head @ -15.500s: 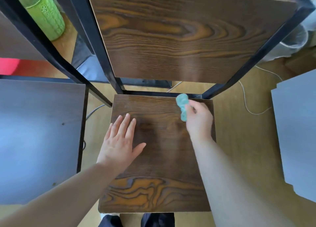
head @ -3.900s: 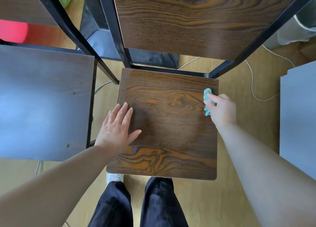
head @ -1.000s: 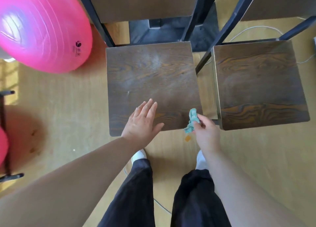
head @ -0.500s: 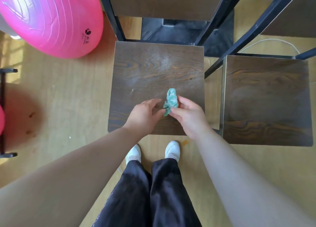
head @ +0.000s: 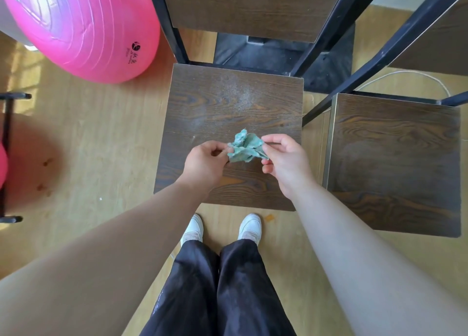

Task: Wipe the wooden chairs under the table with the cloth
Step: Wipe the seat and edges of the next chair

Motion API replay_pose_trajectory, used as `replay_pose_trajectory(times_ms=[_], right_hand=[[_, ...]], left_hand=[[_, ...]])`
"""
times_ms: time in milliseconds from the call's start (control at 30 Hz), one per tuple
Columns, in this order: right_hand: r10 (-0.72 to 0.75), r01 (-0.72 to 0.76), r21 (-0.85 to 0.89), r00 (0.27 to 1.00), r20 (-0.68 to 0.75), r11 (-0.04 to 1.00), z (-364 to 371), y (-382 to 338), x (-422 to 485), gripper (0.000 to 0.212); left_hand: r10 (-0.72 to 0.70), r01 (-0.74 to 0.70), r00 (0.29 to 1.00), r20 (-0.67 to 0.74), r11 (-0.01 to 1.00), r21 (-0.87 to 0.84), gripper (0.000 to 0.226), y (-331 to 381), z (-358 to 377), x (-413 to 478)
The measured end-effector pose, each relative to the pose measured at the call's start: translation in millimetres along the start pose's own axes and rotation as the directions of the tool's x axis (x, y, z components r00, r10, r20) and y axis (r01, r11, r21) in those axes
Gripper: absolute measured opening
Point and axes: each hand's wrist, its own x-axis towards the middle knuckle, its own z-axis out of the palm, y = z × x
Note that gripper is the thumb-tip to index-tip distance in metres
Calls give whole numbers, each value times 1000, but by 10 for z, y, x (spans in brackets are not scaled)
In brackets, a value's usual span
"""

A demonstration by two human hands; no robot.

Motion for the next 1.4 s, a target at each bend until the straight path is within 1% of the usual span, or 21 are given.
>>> replay_pose_trajectory(times_ms=[100,167,233,300,333,400,467,500,567,600,633,700,767,800,900,967,1067,1133,1200,1300,1400], right_hand=[[-30,30,-48,1000,-3,998,-15,7,12,23],[-25,25,-80,1000,-7,996,-9,20,15,25],[-21,22,-100,1000,5,995,-6,38,15,21],[-28,32,-134,999,31,991,-5,44,4,11],[-41,48,-173,998,44,984,-2,35,-14,12],[-68,83,-231,995,71,969,7,27,-35,22],[-83,100,-222,993,87,970,27,27,-55,27],[-86,100,-219,994,73,971,40,30,-61,26],[-91,89,-262,996,4,961,71,36,-70,15],[-79,72,-271,997,-15,960,93,37,-77,13],[-51,49,-250,999,-3,967,115,36,-89,18],[15,1,-171,996,91,985,171,40,-118,27],[28,-11,-106,986,164,994,223,69,-148,23],[24,-11,-82,986,164,997,244,91,-150,19],[21,-15,-84,997,73,996,257,115,-124,3],[42,-37,-98,998,50,995,238,112,-90,3],[99,-90,-67,986,138,994,237,73,-79,17],[85,-76,-61,981,172,995,261,52,-73,12],[62,-52,-73,989,138,996,273,28,-35,4],[34,-25,-134,998,59,991,219,-30,60,6],[-2,1,-201,1000,-3,980,93,-130,159,7]], left_hand=[[21,-21,1000,4,1000,-23,12,3,-19,-23],[30,-30,1000,-4,999,-34,11,22,-29,-37],[38,-38,999,-16,998,-40,10,38,-46,-61],[60,-61,998,-31,998,-21,10,38,-71,-76],[77,-77,996,-33,997,-11,11,36,-85,-85],[107,-107,994,-25,994,-10,13,29,-107,-102],[120,-120,993,-8,993,-21,12,9,-127,-107],[120,-120,993,1,992,-30,12,-2,-132,-106],[112,-112,994,9,992,-54,10,-28,-138,-97],[110,-109,994,10,992,-65,10,-40,-138,-93],[110,-109,994,12,992,-70,10,-48,-139,-91],[114,-112,993,26,992,-62,9,-60,-135,-91],[115,-114,992,47,993,-23,9,-82,-124,-93],[117,-117,992,56,993,-6,8,-92,-116,-96],[120,-121,991,62,993,12,6,-102,-104,-89],[117,-118,991,61,993,17,7,-96,-121,-69],[138,-142,987,77,989,47,11,-82,-149,-34],[145,-151,986,83,986,68,14,-75,-155,-15],[140,-145,988,72,987,71,13,-62,-169,-3],[137,-140,990,37,988,64,6,-38,-241,41],[122,-120,992,-18,990,77,7,-13,-358,106]])
